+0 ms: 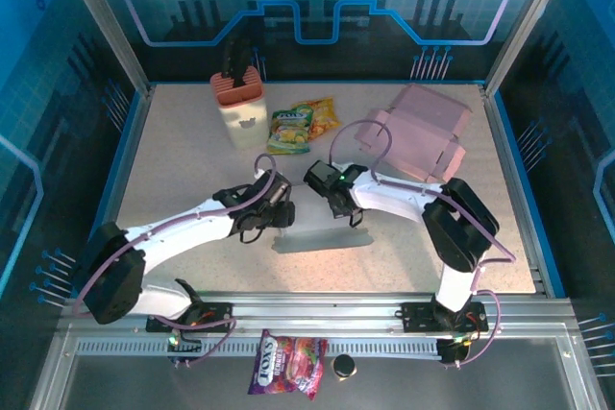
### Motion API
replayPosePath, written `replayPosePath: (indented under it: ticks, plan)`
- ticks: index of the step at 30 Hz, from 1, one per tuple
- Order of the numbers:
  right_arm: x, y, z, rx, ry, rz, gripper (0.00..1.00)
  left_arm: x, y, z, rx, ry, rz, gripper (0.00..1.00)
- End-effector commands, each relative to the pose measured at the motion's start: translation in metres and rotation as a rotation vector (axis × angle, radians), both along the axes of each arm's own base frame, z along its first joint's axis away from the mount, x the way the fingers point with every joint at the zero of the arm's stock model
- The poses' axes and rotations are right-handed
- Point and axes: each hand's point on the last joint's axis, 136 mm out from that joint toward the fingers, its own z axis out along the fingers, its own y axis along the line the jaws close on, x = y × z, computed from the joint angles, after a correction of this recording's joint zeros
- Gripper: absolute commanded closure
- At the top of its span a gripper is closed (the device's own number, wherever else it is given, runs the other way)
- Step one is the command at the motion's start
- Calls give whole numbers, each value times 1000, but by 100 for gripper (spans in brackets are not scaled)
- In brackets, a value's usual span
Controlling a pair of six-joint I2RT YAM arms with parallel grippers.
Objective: Fold the paper box
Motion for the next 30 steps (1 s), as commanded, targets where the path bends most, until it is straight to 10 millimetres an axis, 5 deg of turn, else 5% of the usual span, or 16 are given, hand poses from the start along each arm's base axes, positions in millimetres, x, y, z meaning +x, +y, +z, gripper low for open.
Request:
replayPosePath:
  ticks: [1,7,11,17,22,30]
  plan:
    - [-3,-38,-5,-112,78,-192,100,21,12,49,-71,-63,133,46]
    - [-5,-65,-12,-97,201,-423,100,35,49,83,-162,-51,292,46]
    - [-18,-79,-18,-64,298,-619,100,30,58,86,-202,-9,317,48]
    - [-62,-78,-23,-13,503,-1017,100,8,38,65,-337,99,284,56]
    - [-94,-50,-23,44,660,-1285,100,-8,17,44,-440,167,242,59]
    - [-110,-18,-33,209,706,-1415,95,-15,-26,21,-469,218,147,59]
